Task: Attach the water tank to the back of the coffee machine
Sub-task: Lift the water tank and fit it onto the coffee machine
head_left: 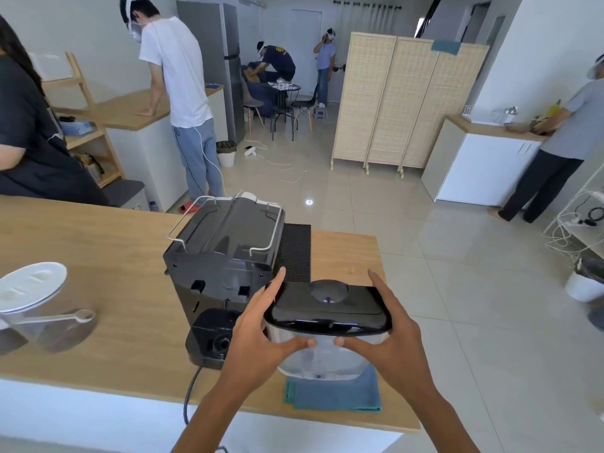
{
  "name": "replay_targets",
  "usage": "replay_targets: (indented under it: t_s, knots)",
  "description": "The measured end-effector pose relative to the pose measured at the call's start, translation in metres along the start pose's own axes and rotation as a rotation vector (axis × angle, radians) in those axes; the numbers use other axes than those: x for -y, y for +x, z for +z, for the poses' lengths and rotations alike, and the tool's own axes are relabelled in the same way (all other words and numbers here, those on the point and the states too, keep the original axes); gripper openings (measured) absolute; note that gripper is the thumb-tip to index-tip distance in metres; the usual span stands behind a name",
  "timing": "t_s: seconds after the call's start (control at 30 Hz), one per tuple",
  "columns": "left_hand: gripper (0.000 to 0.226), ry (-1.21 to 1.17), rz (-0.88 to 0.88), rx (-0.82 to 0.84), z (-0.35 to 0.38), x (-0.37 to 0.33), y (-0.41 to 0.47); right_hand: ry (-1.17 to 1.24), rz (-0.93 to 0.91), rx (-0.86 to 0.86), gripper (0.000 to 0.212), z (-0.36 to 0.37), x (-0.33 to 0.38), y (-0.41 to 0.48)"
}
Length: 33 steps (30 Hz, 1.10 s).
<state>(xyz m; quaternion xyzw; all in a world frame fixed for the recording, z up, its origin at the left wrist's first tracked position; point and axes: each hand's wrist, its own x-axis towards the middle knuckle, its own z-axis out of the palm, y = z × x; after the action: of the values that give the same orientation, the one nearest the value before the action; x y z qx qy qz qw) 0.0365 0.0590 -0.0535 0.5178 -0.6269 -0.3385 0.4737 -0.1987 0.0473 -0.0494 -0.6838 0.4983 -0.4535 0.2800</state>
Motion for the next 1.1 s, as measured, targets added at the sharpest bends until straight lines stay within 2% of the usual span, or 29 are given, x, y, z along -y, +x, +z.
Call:
replay_targets:
  t_s: [0.2, 0.53, 0.87, 1.1]
  knots:
    - [0.109, 0.02, 0.039, -0.085, -0.059, -0.002, -0.006, 0.06, -0.017, -0.01, 0.115, 0.042, 0.041, 0.009]
    - [0.108, 0.125, 0.064, -0.057, -0.139, 0.044, -0.001, 0.099, -0.003, 0.014, 0.122, 0.134, 0.066, 0.024]
    - [0.117, 0.214, 0.091, -0.054, -0.177, 0.073, 0.018, 0.042, 0.003, -0.022, 0.128, 0.186, 0.079, 0.042]
    - [0.12, 0.15, 0.095, -0.032, -0.179, 0.082, 0.03, -0.02, 0.02, -0.077, 0.131, 0.196, 0.076, 0.048]
